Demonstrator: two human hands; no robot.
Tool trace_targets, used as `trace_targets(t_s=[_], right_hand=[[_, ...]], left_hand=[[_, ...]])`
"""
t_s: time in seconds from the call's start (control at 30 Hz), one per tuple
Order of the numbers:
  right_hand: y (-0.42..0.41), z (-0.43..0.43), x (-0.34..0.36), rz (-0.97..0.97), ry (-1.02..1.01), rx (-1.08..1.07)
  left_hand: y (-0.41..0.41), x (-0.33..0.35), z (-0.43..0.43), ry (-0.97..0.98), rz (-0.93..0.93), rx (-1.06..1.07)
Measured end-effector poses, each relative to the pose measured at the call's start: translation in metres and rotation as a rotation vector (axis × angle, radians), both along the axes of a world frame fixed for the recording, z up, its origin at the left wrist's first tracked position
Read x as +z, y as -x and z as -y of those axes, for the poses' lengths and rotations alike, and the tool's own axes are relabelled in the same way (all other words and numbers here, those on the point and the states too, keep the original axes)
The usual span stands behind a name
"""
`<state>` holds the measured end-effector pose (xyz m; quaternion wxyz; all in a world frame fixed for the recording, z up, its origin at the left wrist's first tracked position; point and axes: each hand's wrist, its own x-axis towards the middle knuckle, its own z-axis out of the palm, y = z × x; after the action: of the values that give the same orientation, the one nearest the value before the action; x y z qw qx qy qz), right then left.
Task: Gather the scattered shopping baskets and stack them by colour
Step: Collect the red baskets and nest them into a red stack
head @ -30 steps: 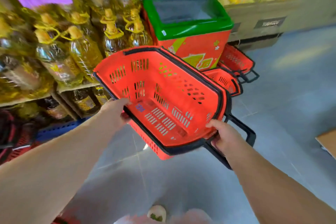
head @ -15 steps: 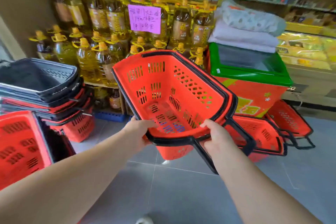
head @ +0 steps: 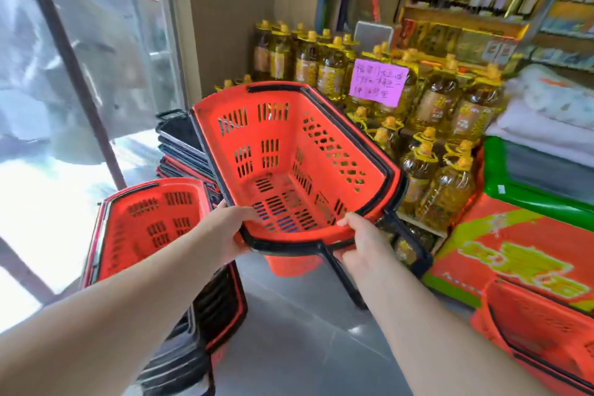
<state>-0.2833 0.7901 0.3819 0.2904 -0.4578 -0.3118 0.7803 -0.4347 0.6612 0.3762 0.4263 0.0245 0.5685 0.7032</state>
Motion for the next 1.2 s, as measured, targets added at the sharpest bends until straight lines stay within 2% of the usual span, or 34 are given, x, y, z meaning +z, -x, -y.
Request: trace_targets(t_s=[0.2, 0.3, 0.53, 0.7, 0.83, 1.03, 1.13, 1.2], right_hand=[[0.119, 0.072, 0.03, -0.034, 0.01, 0.028], [0.167, 0.111, 0.035, -0.074, 0.064, 0.051], [0.234, 0.186, 0.025, -0.075, 0.128, 0.074], [0.257, 0.214, 0.015, 0.049, 0.132, 0.104], [0.263, 0.232, -0.004, 0.068, 0.198, 0.104], [0.25, 0.245, -0.043, 0.107, 0.21, 0.128], [0.24, 0.247, -0.072, 0.121, 0.264, 0.146], [0.232, 0.25, -0.093, 0.046, 0.347, 0.141]], left_hand=[[0.098, 0.021, 0.075, -0.084, -0.062, 0.168], [0.146, 0.027, 0.115, -0.131, -0.095, 0.179], [0.216, 0.023, 0.193, -0.061, -0.079, 0.162], [0.242, 0.013, 0.225, 0.086, -0.072, 0.112], [0.249, -0.006, 0.243, 0.134, -0.043, 0.08], [0.25, -0.044, 0.249, 0.084, 0.02, 0.129], [0.25, -0.063, 0.252, 0.224, -0.01, 0.056], [0.247, -0.076, 0.252, 0.365, -0.066, -0.002]])
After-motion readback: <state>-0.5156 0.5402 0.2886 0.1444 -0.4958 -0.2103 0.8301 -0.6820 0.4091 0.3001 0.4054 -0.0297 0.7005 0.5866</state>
